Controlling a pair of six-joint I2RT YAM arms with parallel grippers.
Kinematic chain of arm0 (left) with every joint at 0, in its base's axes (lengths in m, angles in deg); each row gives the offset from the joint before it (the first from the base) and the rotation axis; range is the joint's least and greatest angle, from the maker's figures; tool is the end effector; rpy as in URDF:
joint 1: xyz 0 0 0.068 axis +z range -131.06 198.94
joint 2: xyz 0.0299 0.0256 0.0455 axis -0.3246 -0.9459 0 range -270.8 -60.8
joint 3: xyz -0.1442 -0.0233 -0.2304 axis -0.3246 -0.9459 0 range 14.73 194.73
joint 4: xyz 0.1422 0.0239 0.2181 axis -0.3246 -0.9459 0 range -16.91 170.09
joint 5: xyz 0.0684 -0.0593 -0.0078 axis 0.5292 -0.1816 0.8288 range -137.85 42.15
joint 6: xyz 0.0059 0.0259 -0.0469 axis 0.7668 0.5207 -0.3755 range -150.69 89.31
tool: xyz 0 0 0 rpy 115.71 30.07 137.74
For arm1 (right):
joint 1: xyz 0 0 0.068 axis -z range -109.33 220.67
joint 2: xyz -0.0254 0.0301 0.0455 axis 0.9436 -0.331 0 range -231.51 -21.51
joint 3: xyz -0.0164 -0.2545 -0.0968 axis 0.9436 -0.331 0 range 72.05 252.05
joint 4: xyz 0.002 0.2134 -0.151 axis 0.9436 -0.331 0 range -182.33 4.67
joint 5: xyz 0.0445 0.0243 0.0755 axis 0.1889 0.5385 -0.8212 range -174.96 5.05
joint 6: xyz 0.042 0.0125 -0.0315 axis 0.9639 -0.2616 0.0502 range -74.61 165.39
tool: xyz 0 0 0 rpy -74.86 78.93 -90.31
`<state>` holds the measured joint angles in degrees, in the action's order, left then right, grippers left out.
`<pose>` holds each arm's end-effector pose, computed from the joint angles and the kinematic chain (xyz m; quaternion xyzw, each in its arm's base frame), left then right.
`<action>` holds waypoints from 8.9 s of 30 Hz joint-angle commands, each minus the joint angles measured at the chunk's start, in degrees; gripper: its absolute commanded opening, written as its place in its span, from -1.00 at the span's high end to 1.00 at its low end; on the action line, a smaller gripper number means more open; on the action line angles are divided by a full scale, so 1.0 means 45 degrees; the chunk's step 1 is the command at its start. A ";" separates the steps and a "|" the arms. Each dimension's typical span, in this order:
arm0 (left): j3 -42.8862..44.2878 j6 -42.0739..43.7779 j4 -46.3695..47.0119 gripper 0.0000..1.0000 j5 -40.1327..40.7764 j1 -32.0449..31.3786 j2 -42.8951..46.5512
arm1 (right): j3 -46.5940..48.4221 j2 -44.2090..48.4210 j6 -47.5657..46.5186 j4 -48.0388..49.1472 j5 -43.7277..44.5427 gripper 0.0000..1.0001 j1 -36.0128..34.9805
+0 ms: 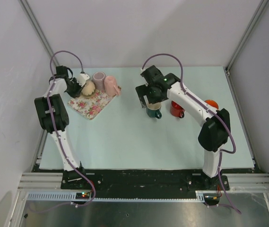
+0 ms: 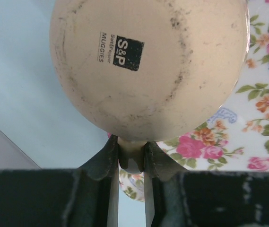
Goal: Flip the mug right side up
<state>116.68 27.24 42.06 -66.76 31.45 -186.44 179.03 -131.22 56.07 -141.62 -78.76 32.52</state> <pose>0.4646 0.0912 0.1898 0.4063 0.8669 0.0088 0.2888 0.3271 0.2520 0.3165 -0.2144 0.9382 0.0629 0.2644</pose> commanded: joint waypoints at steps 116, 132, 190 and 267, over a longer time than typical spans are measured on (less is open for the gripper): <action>-0.2899 0.8770 -0.0595 -0.78 -0.1129 -0.5592 0.5031 | -0.7701 0.5613 -0.0066 0.3756 -0.2983 -0.99 -0.2253; 0.0282 1.0457 -0.0570 -0.76 0.1052 -0.6331 0.0528 | -0.9350 0.6382 0.1036 0.3834 -0.2837 -0.99 -0.1200; 0.1773 -1.0948 -0.0598 1.00 -0.5250 -0.6760 0.7974 | -0.8801 0.6580 0.7063 1.6435 -0.6880 -0.99 0.0387; 0.8402 -1.3030 -0.0122 -0.99 0.4056 -0.3495 -0.3495 | -0.9355 0.7352 0.2916 0.0486 0.0268 -0.48 -0.0139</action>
<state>149.97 -30.57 39.29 -45.28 15.96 -199.67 132.95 -99.64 69.73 -136.95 -80.64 33.15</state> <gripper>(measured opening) 0.996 0.732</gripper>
